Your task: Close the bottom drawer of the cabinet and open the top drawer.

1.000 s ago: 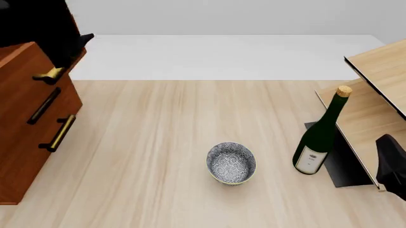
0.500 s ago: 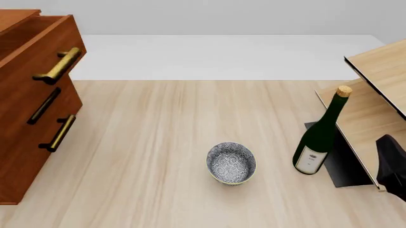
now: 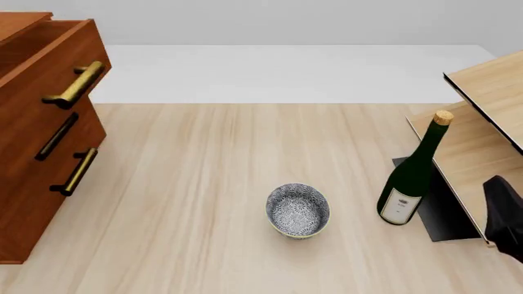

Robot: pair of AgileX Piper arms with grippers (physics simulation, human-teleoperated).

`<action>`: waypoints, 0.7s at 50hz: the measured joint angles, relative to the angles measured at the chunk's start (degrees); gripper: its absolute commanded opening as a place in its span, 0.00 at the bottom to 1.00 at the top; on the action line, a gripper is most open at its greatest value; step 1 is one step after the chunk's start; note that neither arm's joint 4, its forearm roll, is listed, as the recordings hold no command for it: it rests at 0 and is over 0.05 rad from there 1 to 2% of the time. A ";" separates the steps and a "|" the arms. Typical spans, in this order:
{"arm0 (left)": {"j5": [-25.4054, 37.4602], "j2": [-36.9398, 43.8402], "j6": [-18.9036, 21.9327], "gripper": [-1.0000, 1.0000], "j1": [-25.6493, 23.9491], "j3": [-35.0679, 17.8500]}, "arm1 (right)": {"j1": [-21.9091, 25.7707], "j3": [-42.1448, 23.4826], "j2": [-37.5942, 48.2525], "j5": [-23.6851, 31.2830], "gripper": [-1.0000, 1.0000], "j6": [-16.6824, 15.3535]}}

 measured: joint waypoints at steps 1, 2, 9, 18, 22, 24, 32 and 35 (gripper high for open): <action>0.14 -0.05 -0.43 1.00 0.40 0.03 | 0.06 -0.01 -0.11 0.12 1.00 -0.04; 0.27 -0.10 -0.85 1.00 0.80 0.04 | 0.13 -0.03 -0.23 0.25 1.00 -0.07; 0.81 -0.52 -2.99 1.00 3.25 0.26 | 0.43 -0.11 -0.91 0.96 1.00 -0.24; 1.44 -0.54 -6.05 1.00 4.25 0.82 | 0.67 -0.23 -1.49 1.62 1.00 -0.41; 1.56 -0.60 -7.38 1.00 4.29 1.25 | 0.77 -0.28 -1.64 1.80 1.00 -0.45; 1.63 -0.62 -8.34 1.00 4.26 1.46 | 0.83 -0.31 -1.70 1.88 1.00 -0.46; 1.62 -0.71 -12.02 1.00 3.67 2.25 | 0.96 -0.42 -1.75 2.00 1.00 -0.49; 1.34 -0.84 -13.16 1.00 3.37 2.94 | 0.95 -0.45 -1.67 1.94 1.00 -0.50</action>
